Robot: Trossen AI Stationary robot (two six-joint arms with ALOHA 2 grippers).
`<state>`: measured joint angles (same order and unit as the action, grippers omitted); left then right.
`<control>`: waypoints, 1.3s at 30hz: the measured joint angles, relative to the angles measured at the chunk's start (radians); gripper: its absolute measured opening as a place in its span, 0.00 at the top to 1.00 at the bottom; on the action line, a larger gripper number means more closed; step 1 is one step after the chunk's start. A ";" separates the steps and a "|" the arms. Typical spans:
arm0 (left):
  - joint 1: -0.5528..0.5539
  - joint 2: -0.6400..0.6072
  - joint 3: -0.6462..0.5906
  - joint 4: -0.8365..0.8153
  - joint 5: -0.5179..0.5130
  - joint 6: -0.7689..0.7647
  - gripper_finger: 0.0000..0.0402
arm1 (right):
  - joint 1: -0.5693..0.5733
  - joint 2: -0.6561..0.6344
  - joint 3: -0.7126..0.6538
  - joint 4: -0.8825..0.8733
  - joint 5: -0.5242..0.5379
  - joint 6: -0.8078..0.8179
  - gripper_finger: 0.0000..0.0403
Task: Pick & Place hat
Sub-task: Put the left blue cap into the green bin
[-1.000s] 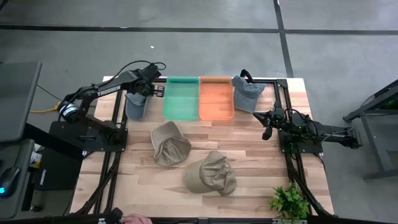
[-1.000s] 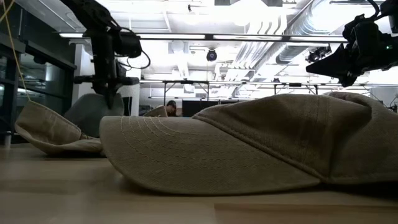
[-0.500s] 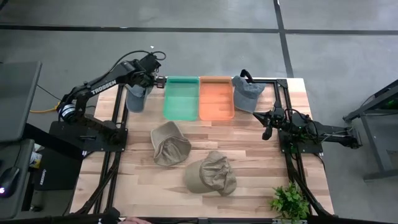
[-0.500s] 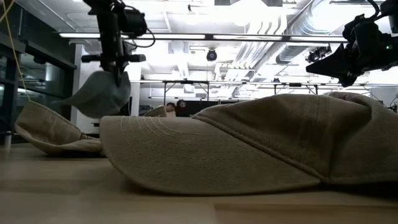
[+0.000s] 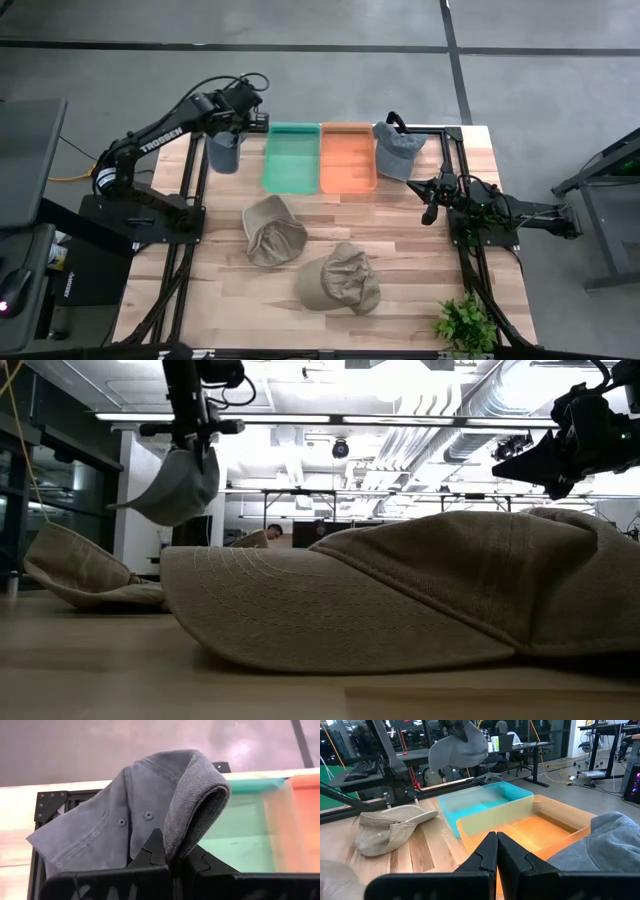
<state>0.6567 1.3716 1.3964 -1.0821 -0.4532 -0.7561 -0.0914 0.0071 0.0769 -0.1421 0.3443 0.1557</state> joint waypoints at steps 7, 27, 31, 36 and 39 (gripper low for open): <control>-0.046 0.000 0.002 -0.029 -0.075 -0.097 1.00 | 0.000 0.000 0.000 0.000 0.000 0.000 1.00; -0.162 0.169 0.292 -0.200 -0.207 -0.244 1.00 | 0.000 0.000 0.000 0.000 -0.003 0.000 1.00; -0.189 0.232 0.379 -0.217 -0.211 -0.244 1.00 | 0.000 0.000 0.000 0.000 -0.003 0.000 1.00; -0.210 0.309 0.482 -0.234 -0.218 -0.244 1.00 | 0.000 0.000 0.000 0.000 -0.003 0.000 1.00; -0.218 0.349 0.533 -0.236 -0.209 -0.241 1.00 | 0.000 0.000 0.000 0.000 -0.003 0.000 1.00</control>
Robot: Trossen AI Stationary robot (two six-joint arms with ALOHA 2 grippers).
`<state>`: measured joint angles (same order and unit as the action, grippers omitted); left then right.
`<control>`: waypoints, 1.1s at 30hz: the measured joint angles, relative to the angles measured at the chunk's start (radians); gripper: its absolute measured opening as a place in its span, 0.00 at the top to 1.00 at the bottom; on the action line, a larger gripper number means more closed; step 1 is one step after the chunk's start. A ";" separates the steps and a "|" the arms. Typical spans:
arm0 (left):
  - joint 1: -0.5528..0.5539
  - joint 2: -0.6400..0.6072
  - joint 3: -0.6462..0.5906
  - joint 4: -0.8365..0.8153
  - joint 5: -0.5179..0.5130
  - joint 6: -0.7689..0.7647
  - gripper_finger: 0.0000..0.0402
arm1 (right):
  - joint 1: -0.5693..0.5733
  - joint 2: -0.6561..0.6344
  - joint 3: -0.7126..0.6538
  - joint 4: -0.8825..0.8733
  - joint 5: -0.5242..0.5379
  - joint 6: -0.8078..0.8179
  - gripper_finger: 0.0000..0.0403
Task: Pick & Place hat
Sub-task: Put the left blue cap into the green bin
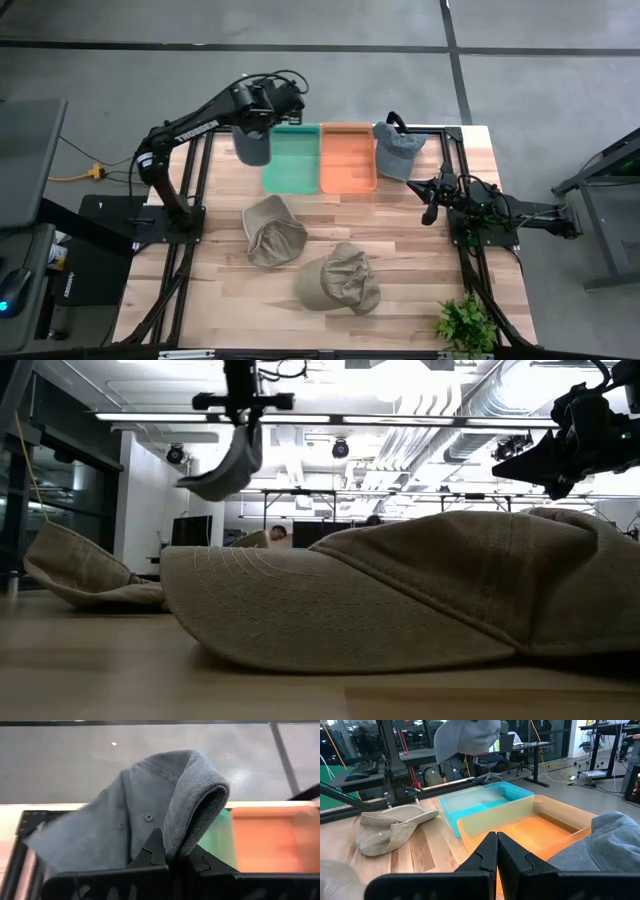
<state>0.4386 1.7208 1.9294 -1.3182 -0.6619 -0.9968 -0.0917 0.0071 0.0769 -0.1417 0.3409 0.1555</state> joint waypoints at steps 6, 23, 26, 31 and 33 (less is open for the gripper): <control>-0.028 0.075 0.086 -0.006 -0.002 0.004 1.00 | 0.000 0.000 0.000 0.000 0.000 0.000 1.00; -0.053 0.170 0.159 -0.019 0.027 0.023 1.00 | 0.000 0.000 0.000 0.000 0.000 0.000 1.00; -0.054 0.189 0.163 -0.010 0.025 0.023 1.00 | 0.000 0.000 0.000 0.000 0.000 0.000 1.00; -0.053 0.214 0.165 0.002 0.036 0.023 1.00 | 0.000 0.000 0.000 0.000 -0.005 0.000 1.00; -0.053 0.225 0.159 -0.013 0.047 0.024 1.00 | 0.000 0.000 0.000 0.000 -0.005 0.000 1.00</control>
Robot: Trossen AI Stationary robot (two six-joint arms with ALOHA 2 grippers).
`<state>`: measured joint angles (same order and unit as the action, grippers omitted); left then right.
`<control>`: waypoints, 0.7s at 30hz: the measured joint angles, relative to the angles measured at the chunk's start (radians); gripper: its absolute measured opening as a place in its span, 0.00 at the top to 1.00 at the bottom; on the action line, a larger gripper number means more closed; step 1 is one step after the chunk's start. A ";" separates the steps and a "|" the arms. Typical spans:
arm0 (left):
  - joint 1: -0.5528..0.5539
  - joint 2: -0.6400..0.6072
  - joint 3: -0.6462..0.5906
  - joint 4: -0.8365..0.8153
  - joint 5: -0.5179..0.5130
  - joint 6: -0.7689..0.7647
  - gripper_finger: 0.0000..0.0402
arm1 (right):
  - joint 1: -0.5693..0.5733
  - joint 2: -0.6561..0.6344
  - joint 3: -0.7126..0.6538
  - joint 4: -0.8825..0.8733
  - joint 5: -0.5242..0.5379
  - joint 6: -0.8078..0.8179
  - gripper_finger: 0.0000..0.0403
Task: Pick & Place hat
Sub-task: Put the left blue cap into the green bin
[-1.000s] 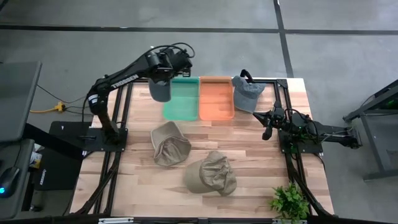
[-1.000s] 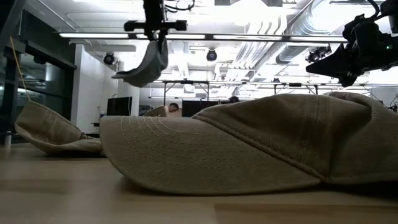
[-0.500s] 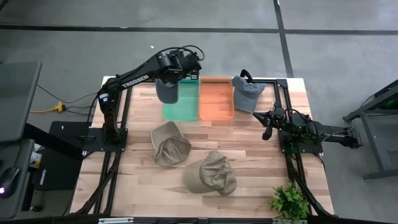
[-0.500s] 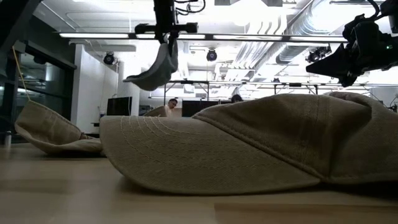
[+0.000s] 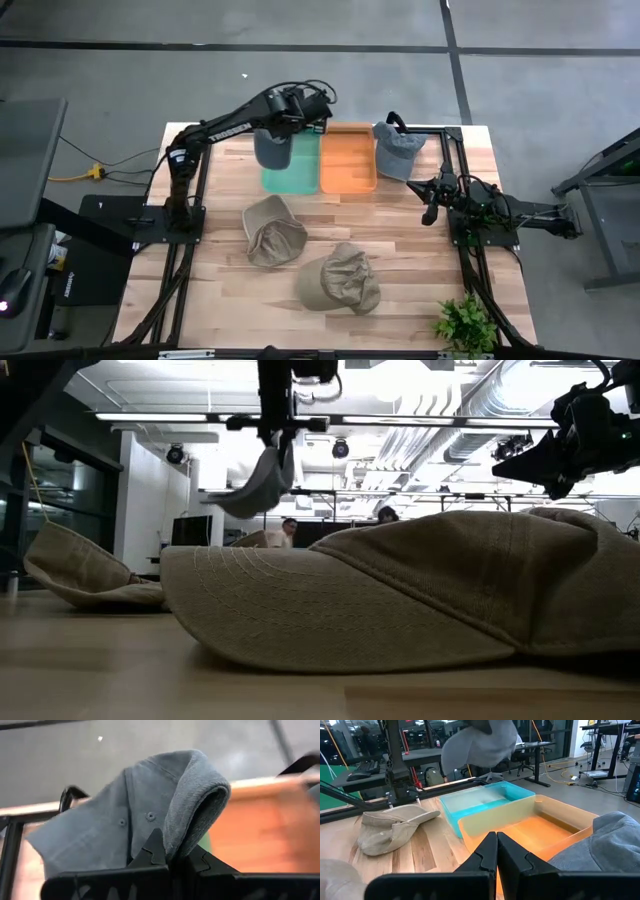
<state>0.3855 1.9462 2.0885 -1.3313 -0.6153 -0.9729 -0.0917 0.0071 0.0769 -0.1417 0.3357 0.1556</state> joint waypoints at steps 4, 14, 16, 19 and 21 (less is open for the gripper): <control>0.000 0.012 0.005 0.016 0.003 0.006 1.00 | 0.000 0.000 0.000 0.000 0.000 0.000 1.00; 0.000 0.018 0.001 0.006 0.022 0.010 1.00 | 0.000 0.000 0.000 0.000 -0.002 0.000 1.00; 0.000 0.018 0.001 0.006 0.021 0.022 1.00 | 0.000 0.000 0.000 0.000 -0.002 0.000 1.00; -0.008 0.039 0.002 0.005 -0.014 0.026 1.00 | 0.000 0.000 0.000 0.000 -0.002 0.000 1.00; -0.008 0.060 0.000 -0.009 -0.038 0.026 1.00 | 0.000 0.000 0.000 0.000 -0.002 0.000 1.00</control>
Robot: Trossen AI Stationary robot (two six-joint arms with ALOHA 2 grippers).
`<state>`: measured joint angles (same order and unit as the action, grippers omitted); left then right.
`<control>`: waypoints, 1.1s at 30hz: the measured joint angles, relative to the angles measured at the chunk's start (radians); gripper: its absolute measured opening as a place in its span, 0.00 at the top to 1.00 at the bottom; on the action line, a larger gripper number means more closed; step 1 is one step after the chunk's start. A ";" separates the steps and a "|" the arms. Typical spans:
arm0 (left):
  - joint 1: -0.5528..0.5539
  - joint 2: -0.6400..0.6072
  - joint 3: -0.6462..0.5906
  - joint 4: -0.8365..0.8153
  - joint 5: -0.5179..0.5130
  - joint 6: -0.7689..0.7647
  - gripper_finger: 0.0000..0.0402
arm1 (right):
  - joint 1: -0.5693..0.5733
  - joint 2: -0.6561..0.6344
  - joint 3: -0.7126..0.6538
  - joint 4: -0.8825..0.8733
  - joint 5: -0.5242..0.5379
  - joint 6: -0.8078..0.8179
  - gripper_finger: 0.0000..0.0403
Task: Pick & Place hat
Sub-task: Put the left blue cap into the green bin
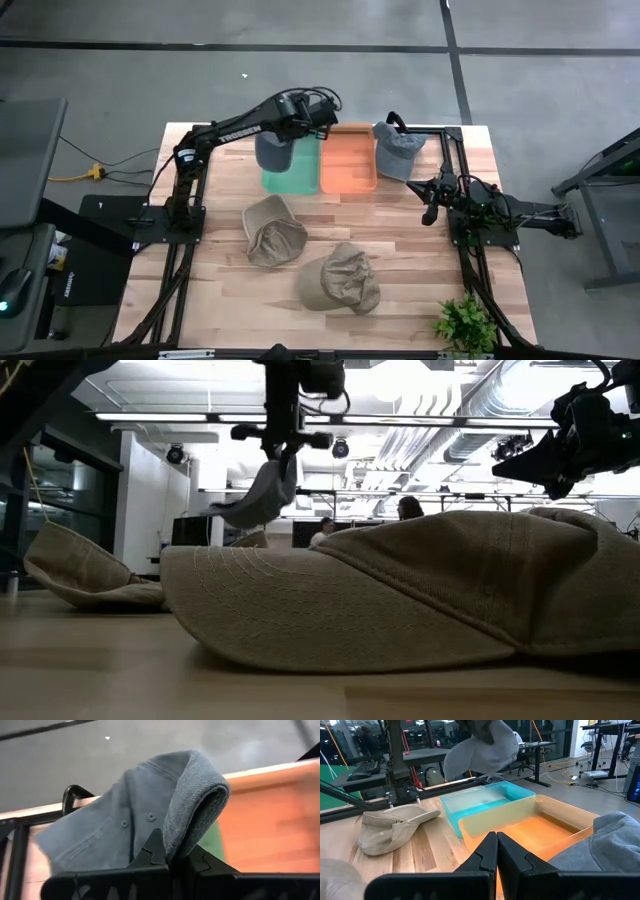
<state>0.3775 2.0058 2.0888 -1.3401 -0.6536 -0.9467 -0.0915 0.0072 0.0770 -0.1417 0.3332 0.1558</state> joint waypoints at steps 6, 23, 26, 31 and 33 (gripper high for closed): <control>-0.011 0.028 0.000 0.000 -0.045 0.000 1.00 | 0.000 0.000 0.000 0.000 0.000 0.000 1.00; -0.045 0.132 0.004 0.054 -0.081 -0.027 1.00 | 0.000 0.000 0.000 0.000 0.000 0.000 1.00; -0.045 0.142 -0.002 0.046 -0.057 -0.028 1.00 | 0.000 0.000 0.000 0.000 0.000 0.000 1.00; -0.044 0.176 -0.003 0.047 -0.041 -0.043 1.00 | 0.000 0.000 0.000 0.000 -0.003 0.000 1.00; -0.044 0.179 0.002 0.069 -0.043 -0.046 1.00 | 0.000 0.000 0.000 0.000 -0.003 0.000 1.00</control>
<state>0.3336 2.1850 2.0905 -1.2706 -0.6964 -0.9926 -0.0914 0.0071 0.0769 -0.1413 0.3305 0.1558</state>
